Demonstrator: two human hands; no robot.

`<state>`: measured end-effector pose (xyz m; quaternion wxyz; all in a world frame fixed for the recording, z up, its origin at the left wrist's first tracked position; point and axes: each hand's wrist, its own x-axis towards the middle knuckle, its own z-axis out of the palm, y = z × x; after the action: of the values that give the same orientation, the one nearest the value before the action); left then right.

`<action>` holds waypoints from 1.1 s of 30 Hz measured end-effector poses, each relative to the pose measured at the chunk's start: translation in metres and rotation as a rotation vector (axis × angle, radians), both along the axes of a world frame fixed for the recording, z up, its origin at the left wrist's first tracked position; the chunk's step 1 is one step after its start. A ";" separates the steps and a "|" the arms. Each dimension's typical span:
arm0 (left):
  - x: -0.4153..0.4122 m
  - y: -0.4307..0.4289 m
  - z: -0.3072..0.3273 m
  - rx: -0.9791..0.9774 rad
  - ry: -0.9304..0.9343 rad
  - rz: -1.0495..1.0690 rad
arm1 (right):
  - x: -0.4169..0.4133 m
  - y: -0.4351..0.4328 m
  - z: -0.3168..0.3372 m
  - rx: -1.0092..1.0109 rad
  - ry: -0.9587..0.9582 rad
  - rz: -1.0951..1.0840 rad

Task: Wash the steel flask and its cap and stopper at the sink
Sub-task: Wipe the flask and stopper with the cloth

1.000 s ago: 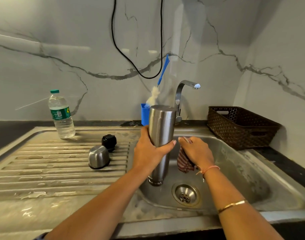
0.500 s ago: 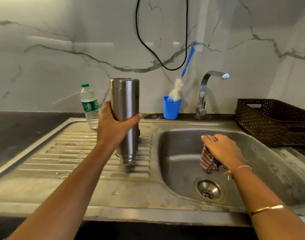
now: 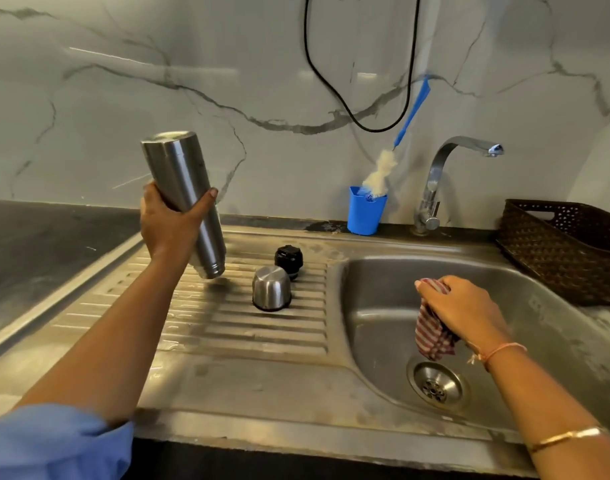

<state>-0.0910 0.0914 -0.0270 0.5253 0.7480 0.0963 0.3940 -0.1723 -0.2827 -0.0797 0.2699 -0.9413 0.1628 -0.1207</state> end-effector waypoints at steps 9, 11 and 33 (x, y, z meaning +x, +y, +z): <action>0.040 -0.009 -0.012 -0.018 0.002 -0.075 | 0.014 0.006 -0.004 -0.039 0.000 -0.019; 0.045 -0.009 -0.012 0.014 0.007 -0.085 | 0.016 0.006 -0.005 -0.058 0.009 -0.022; 0.058 -0.010 -0.025 0.046 0.054 -0.314 | 0.014 0.005 -0.005 -0.014 0.021 -0.013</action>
<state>-0.0326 0.0810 -0.0523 0.5606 0.7759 -0.0170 0.2889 -0.1584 -0.2773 -0.0843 0.2610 -0.9433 0.1710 -0.1136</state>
